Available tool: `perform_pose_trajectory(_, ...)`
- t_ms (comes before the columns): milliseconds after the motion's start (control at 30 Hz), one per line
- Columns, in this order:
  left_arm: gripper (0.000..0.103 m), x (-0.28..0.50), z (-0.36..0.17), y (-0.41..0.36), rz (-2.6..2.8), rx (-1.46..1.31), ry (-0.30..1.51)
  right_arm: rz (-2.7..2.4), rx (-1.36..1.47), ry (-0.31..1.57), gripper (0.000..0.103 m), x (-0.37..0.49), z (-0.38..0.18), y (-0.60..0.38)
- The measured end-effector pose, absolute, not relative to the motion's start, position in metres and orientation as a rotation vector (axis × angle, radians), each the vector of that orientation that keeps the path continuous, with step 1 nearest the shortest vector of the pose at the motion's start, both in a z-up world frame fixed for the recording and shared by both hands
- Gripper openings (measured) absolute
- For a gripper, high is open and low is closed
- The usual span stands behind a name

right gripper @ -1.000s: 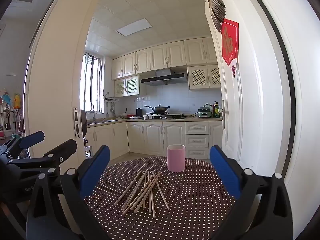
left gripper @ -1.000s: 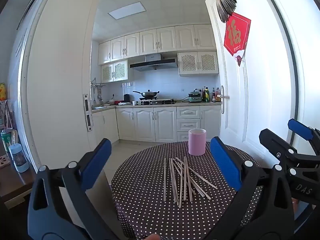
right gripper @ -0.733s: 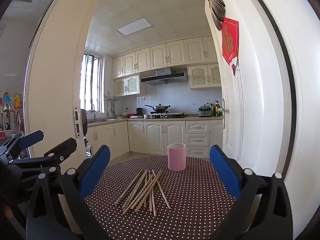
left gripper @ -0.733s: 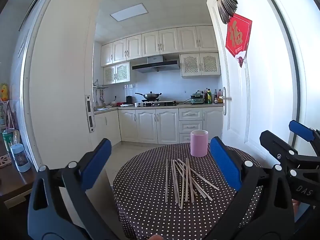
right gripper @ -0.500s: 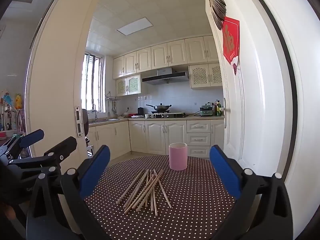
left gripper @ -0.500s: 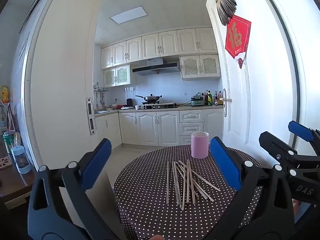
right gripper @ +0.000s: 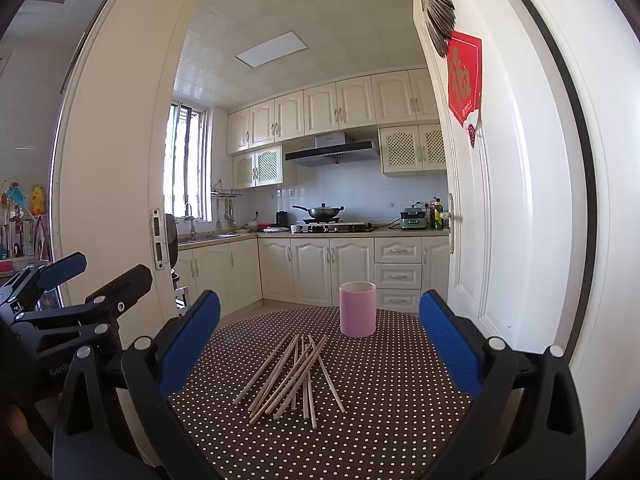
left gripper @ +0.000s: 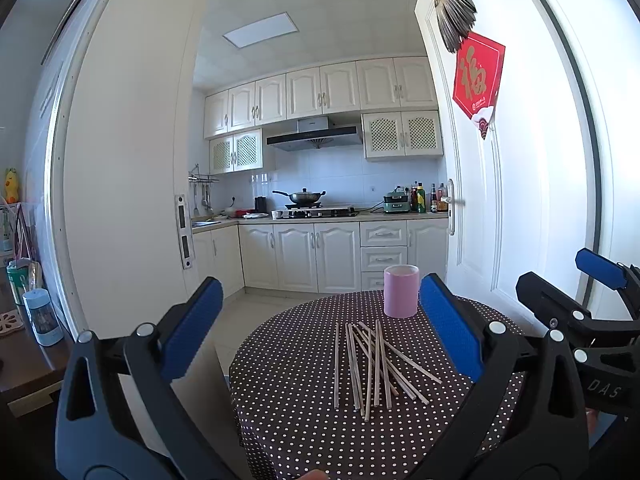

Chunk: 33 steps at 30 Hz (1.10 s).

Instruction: Organize utensils

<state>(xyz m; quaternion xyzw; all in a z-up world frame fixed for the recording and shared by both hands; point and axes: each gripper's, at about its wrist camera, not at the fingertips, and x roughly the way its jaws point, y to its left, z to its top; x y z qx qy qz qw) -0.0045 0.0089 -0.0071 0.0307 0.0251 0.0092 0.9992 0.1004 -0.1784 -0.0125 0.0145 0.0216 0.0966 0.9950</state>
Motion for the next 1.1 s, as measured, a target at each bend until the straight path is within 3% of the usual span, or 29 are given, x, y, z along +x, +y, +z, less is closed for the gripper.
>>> perform_pose_trajectory(1100, 0.097, -0.0042, -0.0068, 0.0086, 0.022, 0.062, 0.051, 0.196, 0.033, 0.050, 0.096, 0.1031, -0.0115, -0.1833)
